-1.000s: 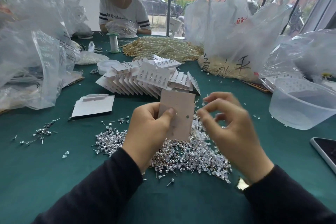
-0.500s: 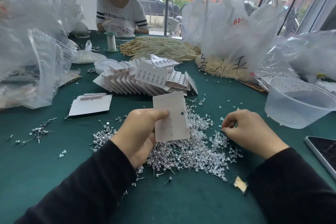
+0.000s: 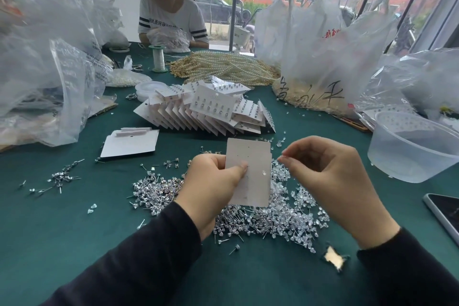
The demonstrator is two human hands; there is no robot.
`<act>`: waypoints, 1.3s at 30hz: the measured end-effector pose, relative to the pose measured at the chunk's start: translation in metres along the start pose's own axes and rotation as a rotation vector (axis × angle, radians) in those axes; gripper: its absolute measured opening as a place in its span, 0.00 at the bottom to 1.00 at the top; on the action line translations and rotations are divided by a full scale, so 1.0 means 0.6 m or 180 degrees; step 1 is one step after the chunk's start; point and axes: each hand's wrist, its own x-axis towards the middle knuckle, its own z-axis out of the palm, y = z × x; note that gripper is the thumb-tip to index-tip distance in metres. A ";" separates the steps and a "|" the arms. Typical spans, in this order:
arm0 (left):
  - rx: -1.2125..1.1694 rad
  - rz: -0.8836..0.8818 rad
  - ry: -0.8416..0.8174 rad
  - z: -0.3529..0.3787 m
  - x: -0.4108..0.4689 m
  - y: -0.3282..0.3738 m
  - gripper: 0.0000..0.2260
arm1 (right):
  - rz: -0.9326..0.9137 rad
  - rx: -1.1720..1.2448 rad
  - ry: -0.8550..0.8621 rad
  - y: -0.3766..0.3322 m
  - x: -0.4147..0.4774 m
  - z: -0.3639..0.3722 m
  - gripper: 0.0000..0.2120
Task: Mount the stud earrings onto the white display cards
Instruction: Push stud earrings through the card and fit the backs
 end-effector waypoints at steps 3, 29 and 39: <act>0.0316 0.0191 0.0046 0.005 -0.003 -0.002 0.05 | -0.0717 -0.0574 0.0142 -0.007 -0.013 0.024 0.07; 0.0657 0.0598 0.0199 0.010 -0.007 -0.014 0.09 | -0.1064 -0.0921 0.0398 0.014 -0.022 0.075 0.04; 0.0471 0.0638 0.0082 0.008 -0.010 -0.005 0.10 | -0.0979 -0.0823 0.0434 0.012 -0.021 0.072 0.02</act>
